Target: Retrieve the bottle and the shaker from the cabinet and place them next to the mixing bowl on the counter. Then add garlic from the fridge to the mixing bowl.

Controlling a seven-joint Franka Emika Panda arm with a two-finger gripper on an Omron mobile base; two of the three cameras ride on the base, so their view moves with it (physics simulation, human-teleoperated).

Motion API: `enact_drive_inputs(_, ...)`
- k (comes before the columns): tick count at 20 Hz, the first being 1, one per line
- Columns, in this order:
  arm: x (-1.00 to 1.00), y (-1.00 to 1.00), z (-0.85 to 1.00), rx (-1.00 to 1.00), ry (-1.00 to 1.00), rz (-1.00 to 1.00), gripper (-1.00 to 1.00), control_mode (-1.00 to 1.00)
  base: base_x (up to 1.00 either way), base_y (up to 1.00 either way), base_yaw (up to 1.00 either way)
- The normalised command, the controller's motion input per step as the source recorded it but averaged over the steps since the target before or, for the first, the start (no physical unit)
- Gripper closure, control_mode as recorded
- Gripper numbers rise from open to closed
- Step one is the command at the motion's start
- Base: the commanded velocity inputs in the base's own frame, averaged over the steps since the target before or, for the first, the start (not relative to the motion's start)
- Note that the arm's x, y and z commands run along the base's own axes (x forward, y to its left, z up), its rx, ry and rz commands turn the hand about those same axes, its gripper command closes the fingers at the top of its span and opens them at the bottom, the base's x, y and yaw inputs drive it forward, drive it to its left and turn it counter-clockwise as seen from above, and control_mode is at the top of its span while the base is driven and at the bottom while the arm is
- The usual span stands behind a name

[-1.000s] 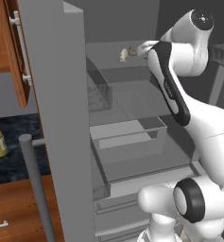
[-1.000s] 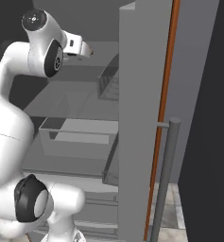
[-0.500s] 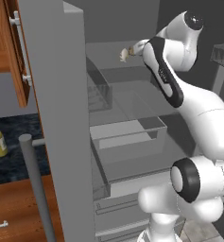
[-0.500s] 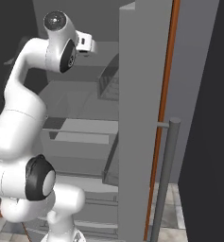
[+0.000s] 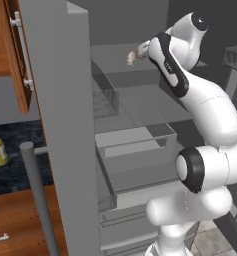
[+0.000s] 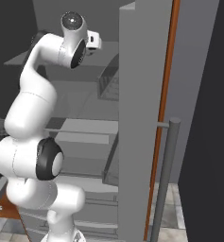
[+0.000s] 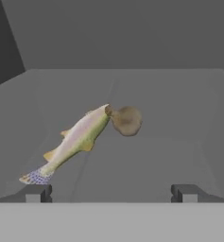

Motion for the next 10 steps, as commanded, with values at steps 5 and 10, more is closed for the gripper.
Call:
enact_drive_inputs(5, 0.59, 0.0, 0.0, 0.0, 0.08, 0.04, -1.0, -1.0, 0.0, 0.0, 0.0)
enact_drive_inputs(10, 0.47, 0.0, 0.0, 0.0, 0.07, 0.03, -1.0, -1.0, 0.0, 0.0, 0.0)
